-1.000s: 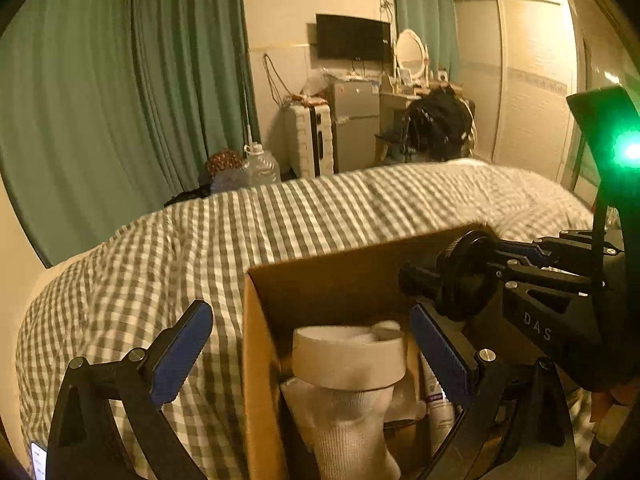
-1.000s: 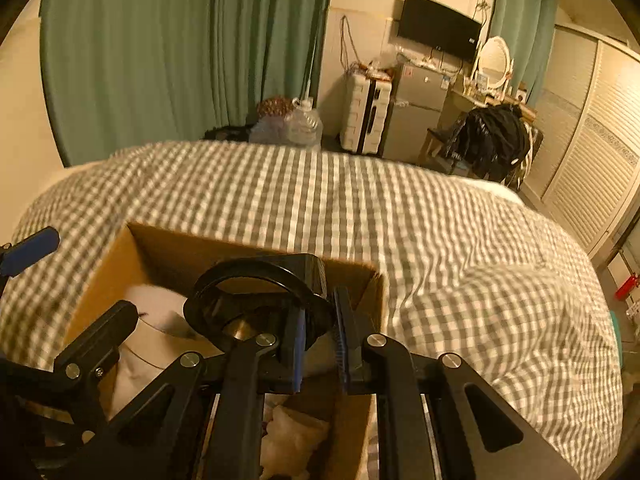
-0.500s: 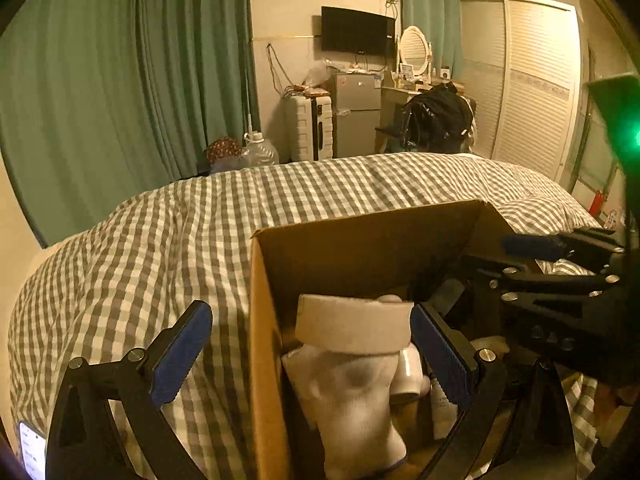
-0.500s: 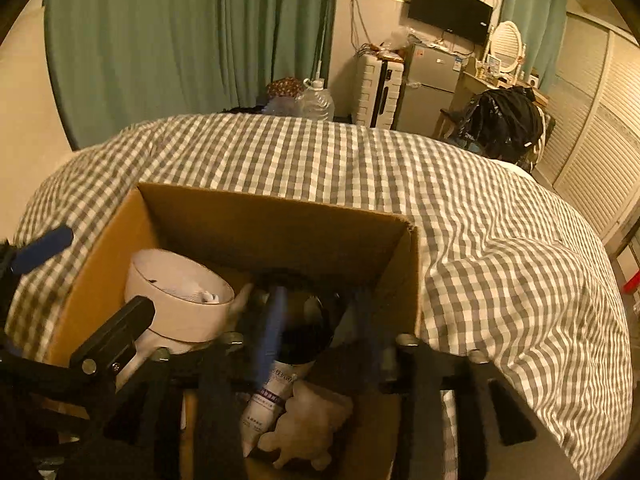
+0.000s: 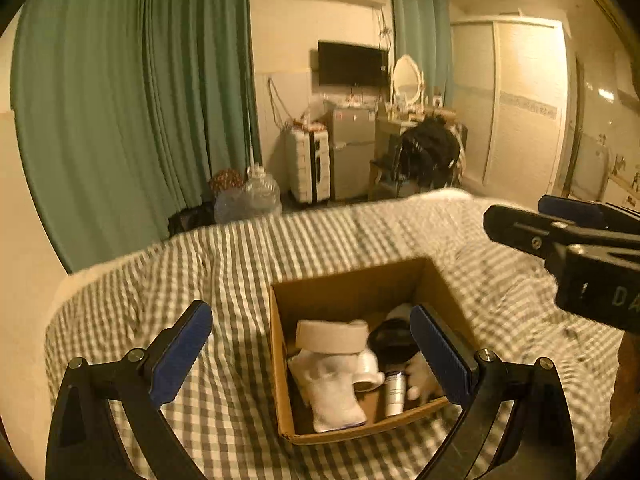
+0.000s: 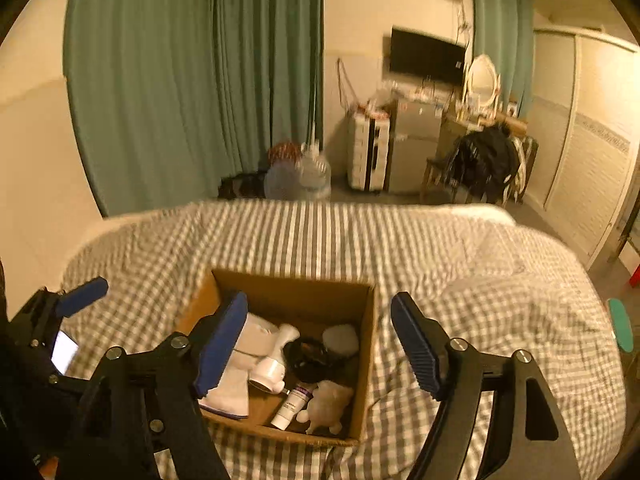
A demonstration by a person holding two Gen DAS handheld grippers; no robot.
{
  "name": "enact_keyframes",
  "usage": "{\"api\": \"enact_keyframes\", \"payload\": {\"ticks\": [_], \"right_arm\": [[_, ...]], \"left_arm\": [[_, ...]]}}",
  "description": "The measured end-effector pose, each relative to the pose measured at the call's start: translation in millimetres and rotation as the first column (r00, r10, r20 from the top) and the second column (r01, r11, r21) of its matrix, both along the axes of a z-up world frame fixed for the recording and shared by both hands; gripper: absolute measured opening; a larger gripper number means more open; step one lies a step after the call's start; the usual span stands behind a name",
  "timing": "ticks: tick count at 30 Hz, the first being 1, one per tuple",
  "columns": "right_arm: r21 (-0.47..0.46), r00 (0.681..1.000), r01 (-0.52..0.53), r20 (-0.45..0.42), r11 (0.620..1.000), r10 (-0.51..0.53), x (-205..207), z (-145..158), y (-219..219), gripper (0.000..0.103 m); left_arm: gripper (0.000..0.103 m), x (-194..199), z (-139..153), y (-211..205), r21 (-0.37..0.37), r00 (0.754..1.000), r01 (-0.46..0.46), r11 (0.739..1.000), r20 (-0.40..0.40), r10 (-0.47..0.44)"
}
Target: Organize objects
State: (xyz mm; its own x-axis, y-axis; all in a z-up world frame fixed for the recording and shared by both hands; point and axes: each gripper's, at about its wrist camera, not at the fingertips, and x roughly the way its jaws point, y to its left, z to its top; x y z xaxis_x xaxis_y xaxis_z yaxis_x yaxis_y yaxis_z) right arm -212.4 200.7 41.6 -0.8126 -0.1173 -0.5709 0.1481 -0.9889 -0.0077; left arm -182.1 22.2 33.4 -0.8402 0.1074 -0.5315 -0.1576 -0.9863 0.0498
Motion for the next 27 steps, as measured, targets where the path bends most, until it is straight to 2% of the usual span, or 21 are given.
{"api": "enact_keyframes", "payload": {"ticks": [6,13,19,23,27], "right_arm": [[-0.016,0.991,0.016,-0.131,1.0,-0.018,50,63,5,0.085],[-0.016,0.963,0.036,-0.268,0.999,-0.039,101,104,11,0.095],[-0.017,0.932,0.052,-0.358,0.999,-0.054,133,103,17,0.1],[-0.042,0.913,0.074,-0.4,0.996,-0.085,145,87,25,0.101],[-0.04,0.897,0.104,-0.428,0.994,-0.111,153,65,31,0.102]], "left_arm": [[0.102,35,48,-1,0.04,0.997,0.009,0.999,-0.079,-0.006],[0.103,73,81,5,0.006,0.979,0.035,0.999,-0.2,-0.033],[0.103,100,83,10,-0.025,0.95,0.053,0.998,-0.305,-0.058],[0.103,107,70,10,-0.032,0.946,0.054,0.998,-0.318,-0.061],[0.103,106,48,6,-0.028,0.956,0.037,0.999,-0.289,-0.043]]}}
